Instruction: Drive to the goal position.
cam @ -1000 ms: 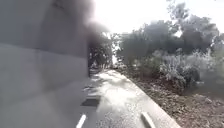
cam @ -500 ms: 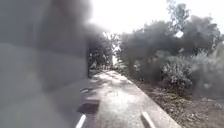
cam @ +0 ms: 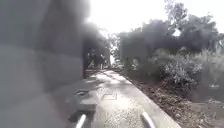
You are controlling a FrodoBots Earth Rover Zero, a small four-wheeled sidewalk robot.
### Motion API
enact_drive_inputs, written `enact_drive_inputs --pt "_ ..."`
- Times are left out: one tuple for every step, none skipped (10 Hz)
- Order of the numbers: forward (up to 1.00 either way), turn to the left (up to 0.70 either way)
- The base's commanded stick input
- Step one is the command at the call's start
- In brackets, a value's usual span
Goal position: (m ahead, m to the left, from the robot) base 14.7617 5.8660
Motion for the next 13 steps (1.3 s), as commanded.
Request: enact_drive_inputs --pt "0.50 0.00" --pt "0.50 0.00" --pt "0.50 -0.12" --pt "0.50 -0.05" --pt "0.50 0.00" --pt "0.50 0.00" --pt "0.50 0.00" --pt "0.57 0.00" --pt "0.66 0.00" --pt "0.70 0.00" --pt "0.70 0.00" --pt "0.70 0.25" --pt "0.70 0.14"
